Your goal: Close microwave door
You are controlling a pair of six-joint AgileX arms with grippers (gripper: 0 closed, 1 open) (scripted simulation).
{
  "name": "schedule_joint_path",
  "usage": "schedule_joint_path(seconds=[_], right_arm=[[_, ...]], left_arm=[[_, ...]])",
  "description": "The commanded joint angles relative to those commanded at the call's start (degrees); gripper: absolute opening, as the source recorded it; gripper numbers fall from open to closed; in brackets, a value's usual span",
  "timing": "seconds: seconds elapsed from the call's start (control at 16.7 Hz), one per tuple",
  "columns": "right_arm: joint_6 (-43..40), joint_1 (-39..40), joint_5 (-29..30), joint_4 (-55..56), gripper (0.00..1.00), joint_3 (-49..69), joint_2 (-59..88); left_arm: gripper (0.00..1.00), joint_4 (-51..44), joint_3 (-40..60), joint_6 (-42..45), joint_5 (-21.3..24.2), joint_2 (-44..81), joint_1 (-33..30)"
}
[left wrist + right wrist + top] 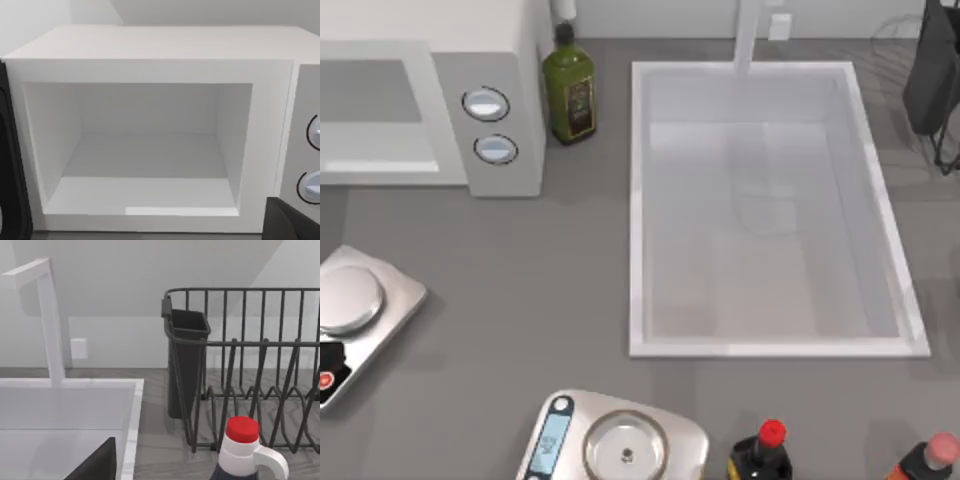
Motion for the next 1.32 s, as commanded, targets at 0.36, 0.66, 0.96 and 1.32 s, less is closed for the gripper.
schedule_joint_path(seconds=[0.36, 0.66, 0.96, 1.32], right_arm=[[0.0, 0.0, 0.0, 0.0, 1.0, 0.0, 0.0], [0.0, 0.0, 0.0, 0.0, 1.0, 0.0, 0.0], [0.0, 0.0, 0.0, 0.0, 1.0, 0.0, 0.0], [0.0, 0.0, 0.0, 0.0, 1.0, 0.0, 0.0]], left_arm=[[0.0, 0.4, 0.4, 0.0, 0.3, 0.9, 0.2], [0.0, 9.7, -1.5, 0.1, 1.6, 8.3, 1.4], [0.0, 18.0, -3.7, 0.2, 2.6, 14.4, 2.3], [0.0, 19.0, -3.5, 0.2, 2.3, 15.3, 2.0]])
